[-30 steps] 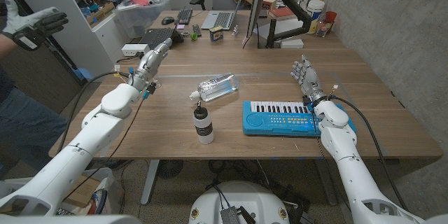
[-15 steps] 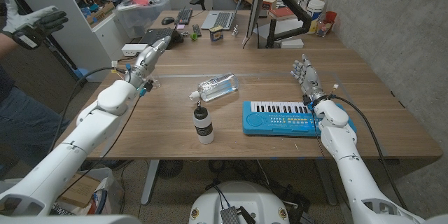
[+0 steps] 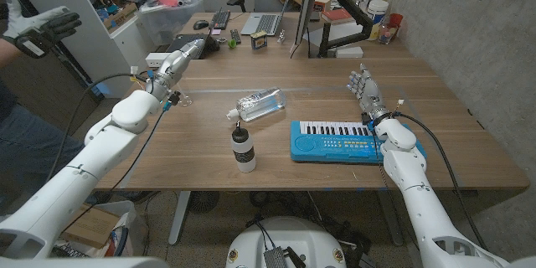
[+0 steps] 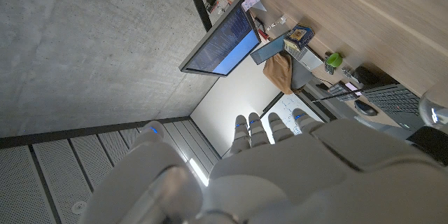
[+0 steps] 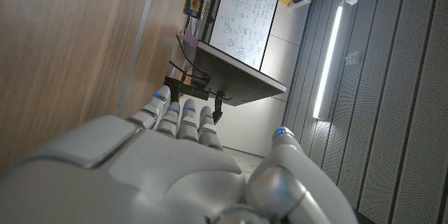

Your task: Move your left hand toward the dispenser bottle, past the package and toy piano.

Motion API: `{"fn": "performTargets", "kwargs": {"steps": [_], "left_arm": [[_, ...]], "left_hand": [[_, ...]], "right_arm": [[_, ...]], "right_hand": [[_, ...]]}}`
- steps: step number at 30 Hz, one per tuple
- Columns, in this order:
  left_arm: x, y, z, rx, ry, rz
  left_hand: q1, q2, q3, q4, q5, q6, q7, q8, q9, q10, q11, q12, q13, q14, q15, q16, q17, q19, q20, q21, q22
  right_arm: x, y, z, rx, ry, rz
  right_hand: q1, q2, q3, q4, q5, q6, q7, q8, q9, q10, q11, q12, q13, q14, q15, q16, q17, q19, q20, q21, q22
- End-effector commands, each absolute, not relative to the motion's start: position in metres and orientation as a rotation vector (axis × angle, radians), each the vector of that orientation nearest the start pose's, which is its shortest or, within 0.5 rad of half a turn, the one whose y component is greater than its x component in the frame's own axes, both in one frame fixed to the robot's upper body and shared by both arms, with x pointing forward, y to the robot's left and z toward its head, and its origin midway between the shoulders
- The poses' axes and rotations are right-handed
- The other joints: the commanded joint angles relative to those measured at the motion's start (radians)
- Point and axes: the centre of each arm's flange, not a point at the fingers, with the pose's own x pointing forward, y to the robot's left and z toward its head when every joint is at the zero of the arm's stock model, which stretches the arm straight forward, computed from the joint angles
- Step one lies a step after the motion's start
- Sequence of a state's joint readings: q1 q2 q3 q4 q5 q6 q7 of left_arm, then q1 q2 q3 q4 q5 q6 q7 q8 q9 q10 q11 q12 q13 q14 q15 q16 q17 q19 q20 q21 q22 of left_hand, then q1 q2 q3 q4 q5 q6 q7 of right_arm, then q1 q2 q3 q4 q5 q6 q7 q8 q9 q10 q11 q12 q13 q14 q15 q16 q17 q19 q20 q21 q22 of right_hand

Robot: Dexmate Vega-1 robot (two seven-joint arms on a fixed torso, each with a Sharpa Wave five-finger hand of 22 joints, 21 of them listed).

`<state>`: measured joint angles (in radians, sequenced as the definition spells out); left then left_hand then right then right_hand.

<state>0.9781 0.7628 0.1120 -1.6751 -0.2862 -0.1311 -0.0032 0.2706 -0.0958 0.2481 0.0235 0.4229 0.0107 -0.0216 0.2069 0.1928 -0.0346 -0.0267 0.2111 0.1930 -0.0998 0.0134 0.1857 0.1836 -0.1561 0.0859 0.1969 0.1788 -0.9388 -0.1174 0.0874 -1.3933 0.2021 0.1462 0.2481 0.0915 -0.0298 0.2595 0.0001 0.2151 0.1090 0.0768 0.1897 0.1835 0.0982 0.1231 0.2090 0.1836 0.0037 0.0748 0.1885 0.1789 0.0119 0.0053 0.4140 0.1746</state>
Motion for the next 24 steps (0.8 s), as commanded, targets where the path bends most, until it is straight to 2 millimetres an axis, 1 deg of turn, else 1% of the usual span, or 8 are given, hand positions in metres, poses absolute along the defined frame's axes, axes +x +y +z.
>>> {"fn": "performTargets", "kwargs": {"steps": [1,24], "left_arm": [[0.56,0.367,0.082,0.555,-0.744,-0.033],[0.556,0.375,0.097,0.653,-0.742,0.004]], "left_hand": [[0.012,-0.001,-0.005,-0.002,0.003,0.002,-0.004,0.0,0.003,0.002,-0.008,0.001,0.002,0.002,0.002,0.005,0.003,-0.003,0.003,0.005,0.006],[0.018,0.002,-0.008,-0.003,0.002,0.0,-0.007,-0.001,0.003,0.006,-0.017,0.002,0.003,0.006,-0.003,0.007,0.003,-0.005,0.007,0.006,0.007]], "right_arm": [[0.64,-0.293,-0.026,0.033,-0.622,0.147],[0.645,-0.292,-0.024,0.034,-0.62,0.142]], "right_hand": [[0.002,0.007,-0.002,0.0,-0.004,0.009,-0.004,0.005,0.004,0.006,0.004,0.007,0.004,0.006,0.006,0.001,0.003,0.007,0.001,-0.002,0.002],[0.002,0.009,-0.005,-0.002,-0.004,0.009,-0.005,0.005,0.004,0.008,0.001,0.007,0.004,0.006,0.007,0.0,0.003,0.01,0.002,-0.013,0.002]]}}
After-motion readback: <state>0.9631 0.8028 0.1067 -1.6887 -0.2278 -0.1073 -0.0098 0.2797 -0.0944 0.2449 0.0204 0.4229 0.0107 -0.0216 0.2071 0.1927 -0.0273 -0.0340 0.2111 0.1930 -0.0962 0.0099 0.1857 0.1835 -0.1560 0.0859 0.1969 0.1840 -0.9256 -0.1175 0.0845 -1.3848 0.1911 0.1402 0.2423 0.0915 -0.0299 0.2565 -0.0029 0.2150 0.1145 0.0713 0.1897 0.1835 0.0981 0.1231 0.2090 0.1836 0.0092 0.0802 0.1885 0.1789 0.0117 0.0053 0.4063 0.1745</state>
